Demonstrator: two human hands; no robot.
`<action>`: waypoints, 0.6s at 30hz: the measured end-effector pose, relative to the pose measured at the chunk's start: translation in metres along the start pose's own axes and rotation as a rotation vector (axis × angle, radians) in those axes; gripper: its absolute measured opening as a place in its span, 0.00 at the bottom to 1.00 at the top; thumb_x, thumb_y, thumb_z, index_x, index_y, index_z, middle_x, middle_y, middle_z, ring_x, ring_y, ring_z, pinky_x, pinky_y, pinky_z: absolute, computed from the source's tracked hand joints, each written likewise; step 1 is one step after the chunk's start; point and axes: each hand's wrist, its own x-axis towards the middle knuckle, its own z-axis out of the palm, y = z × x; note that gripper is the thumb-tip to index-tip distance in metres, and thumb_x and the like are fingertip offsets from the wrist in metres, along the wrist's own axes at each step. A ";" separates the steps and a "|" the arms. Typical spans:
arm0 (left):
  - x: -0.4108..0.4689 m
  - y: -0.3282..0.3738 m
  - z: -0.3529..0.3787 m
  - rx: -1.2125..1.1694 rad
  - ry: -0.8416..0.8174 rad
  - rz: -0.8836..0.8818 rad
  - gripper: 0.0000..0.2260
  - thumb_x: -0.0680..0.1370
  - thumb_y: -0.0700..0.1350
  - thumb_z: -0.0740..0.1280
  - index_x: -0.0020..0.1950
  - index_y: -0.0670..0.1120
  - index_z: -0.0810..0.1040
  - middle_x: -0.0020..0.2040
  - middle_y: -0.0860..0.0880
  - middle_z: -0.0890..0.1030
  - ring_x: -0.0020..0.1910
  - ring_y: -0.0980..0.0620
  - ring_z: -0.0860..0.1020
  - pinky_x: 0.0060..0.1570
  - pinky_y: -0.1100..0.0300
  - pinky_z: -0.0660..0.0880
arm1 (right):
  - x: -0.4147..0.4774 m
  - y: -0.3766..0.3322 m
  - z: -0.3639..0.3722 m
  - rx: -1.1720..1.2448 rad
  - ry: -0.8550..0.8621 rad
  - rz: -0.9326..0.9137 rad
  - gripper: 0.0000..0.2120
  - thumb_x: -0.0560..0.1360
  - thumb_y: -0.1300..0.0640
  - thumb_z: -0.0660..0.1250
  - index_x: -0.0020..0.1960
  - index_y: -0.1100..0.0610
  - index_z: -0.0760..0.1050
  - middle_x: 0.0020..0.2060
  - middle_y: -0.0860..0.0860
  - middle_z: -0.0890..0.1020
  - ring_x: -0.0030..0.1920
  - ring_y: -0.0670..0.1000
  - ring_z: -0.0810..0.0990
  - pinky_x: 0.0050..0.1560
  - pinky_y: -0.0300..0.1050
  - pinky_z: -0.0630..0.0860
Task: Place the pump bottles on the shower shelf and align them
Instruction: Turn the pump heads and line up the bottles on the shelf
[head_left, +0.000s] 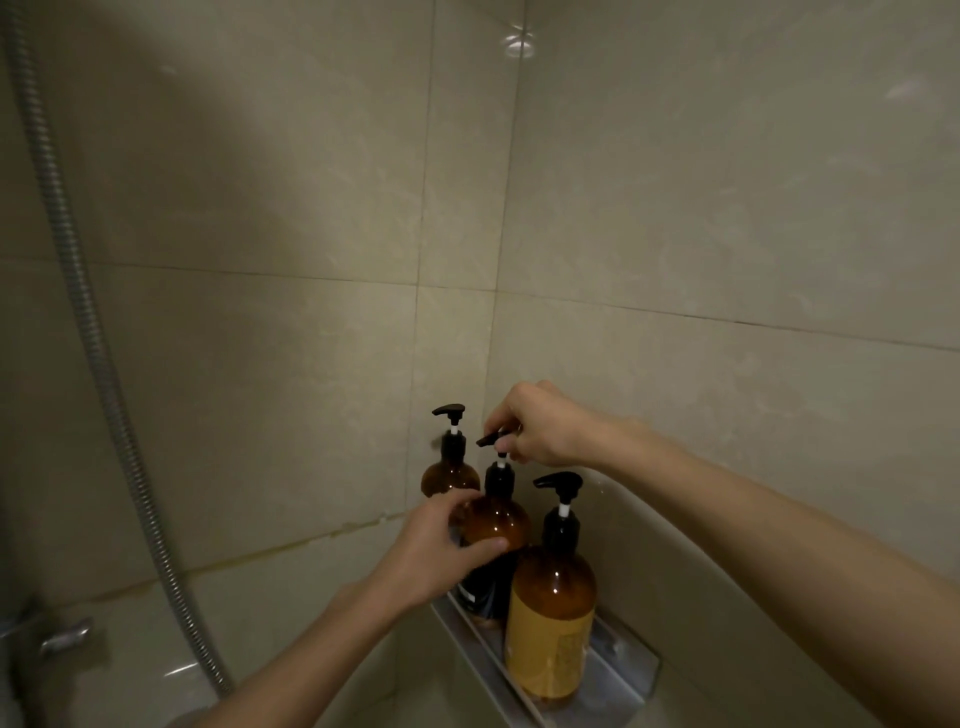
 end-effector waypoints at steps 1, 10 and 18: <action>-0.002 0.000 0.003 0.001 0.003 0.001 0.34 0.65 0.60 0.73 0.68 0.55 0.66 0.57 0.59 0.72 0.51 0.65 0.72 0.48 0.69 0.72 | 0.000 0.000 0.000 -0.004 0.005 -0.002 0.12 0.75 0.61 0.67 0.57 0.58 0.78 0.33 0.41 0.72 0.32 0.36 0.70 0.35 0.30 0.69; 0.001 -0.003 0.005 0.036 0.067 -0.021 0.34 0.66 0.54 0.75 0.70 0.53 0.65 0.63 0.52 0.74 0.59 0.56 0.73 0.58 0.59 0.73 | 0.007 0.003 0.004 0.035 0.003 -0.001 0.13 0.74 0.62 0.67 0.59 0.59 0.77 0.48 0.54 0.82 0.37 0.43 0.77 0.44 0.38 0.79; 0.004 -0.003 0.000 0.064 0.046 -0.009 0.33 0.68 0.52 0.74 0.70 0.52 0.65 0.63 0.51 0.71 0.61 0.54 0.72 0.59 0.61 0.71 | 0.011 0.003 0.007 0.065 0.017 0.013 0.12 0.75 0.62 0.67 0.58 0.58 0.78 0.45 0.52 0.81 0.34 0.39 0.76 0.37 0.33 0.74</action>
